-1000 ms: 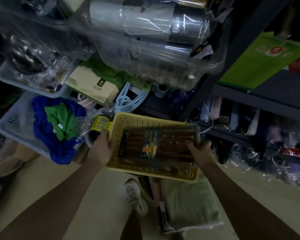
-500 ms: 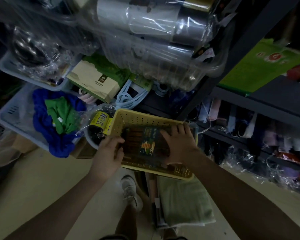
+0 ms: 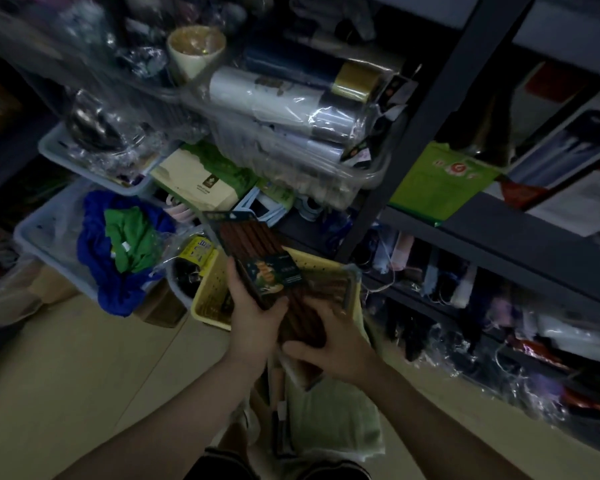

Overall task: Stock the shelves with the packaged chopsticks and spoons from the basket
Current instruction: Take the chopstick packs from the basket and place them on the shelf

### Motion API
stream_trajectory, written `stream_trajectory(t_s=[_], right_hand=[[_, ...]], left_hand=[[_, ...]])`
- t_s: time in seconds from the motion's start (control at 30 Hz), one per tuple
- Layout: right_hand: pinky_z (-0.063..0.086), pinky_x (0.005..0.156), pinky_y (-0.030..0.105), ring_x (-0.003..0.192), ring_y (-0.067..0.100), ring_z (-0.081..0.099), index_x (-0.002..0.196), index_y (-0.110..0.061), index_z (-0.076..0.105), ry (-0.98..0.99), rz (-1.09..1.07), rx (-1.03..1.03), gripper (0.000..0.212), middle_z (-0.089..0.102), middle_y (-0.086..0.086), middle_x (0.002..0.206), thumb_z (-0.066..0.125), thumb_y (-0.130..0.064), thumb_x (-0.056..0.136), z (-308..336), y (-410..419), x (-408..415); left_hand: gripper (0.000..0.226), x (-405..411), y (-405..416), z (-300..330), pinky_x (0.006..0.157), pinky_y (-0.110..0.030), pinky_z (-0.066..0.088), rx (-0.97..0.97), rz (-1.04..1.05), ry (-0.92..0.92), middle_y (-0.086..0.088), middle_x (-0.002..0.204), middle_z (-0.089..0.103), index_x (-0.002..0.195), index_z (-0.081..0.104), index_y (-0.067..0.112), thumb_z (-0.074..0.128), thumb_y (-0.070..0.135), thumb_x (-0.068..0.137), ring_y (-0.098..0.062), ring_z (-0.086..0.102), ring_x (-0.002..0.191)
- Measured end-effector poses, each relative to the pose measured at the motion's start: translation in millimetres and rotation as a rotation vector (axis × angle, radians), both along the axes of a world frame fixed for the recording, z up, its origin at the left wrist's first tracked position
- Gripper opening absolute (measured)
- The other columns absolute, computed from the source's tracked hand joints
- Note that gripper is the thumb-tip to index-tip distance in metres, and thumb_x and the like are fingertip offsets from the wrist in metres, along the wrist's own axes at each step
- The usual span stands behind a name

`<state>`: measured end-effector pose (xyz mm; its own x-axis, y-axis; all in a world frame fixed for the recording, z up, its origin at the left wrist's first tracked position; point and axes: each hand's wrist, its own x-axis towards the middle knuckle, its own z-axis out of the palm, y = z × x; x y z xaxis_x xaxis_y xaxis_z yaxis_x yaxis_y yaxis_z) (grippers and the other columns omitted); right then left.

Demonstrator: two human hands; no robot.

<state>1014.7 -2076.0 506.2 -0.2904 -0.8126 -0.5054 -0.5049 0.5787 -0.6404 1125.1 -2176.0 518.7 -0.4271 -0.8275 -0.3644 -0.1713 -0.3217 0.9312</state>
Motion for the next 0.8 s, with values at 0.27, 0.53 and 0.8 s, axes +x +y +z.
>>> stream_trajectory(t_s=[0.27,0.53,0.8], right_hand=[[0.042,0.095,0.034,0.117,0.028,0.048,0.127,-0.014,0.048,0.312,0.267,-0.041,0.054,0.050,0.008,0.128,0.055,-0.047,0.085,-55.2,-24.6,-58.8],[0.017,0.113,0.050,0.139,0.037,0.021,0.142,-0.023,0.024,0.697,0.547,0.317,0.099,0.020,0.016,0.151,0.057,-0.075,0.065,-91.7,-62.1,-54.2],[0.017,0.111,0.052,0.133,0.041,0.024,0.142,-0.023,0.019,0.755,0.489,0.345,0.104,0.025,0.019,0.144,0.068,-0.065,0.061,-65.4,-66.8,-23.7]], left_hand=[[0.084,70.2,-14.0,-33.8,0.091,-0.032,0.044,-0.274,-0.122,-0.385,0.005,0.137,0.043,0.146,0.008,0.025,0.061,0.006,0.084,-0.013,0.049,0.118],[0.037,80.2,-32.2,-39.4,0.078,-0.021,0.046,-0.280,-0.087,-0.412,0.006,0.106,0.063,0.116,0.051,0.017,0.062,0.006,0.083,-0.007,0.059,0.095],[0.051,98.2,-47.2,-35.3,0.093,-0.042,0.049,-0.238,-0.264,-0.407,0.000,0.113,0.065,0.126,0.047,0.015,0.068,0.013,0.080,-0.014,0.061,0.104]])
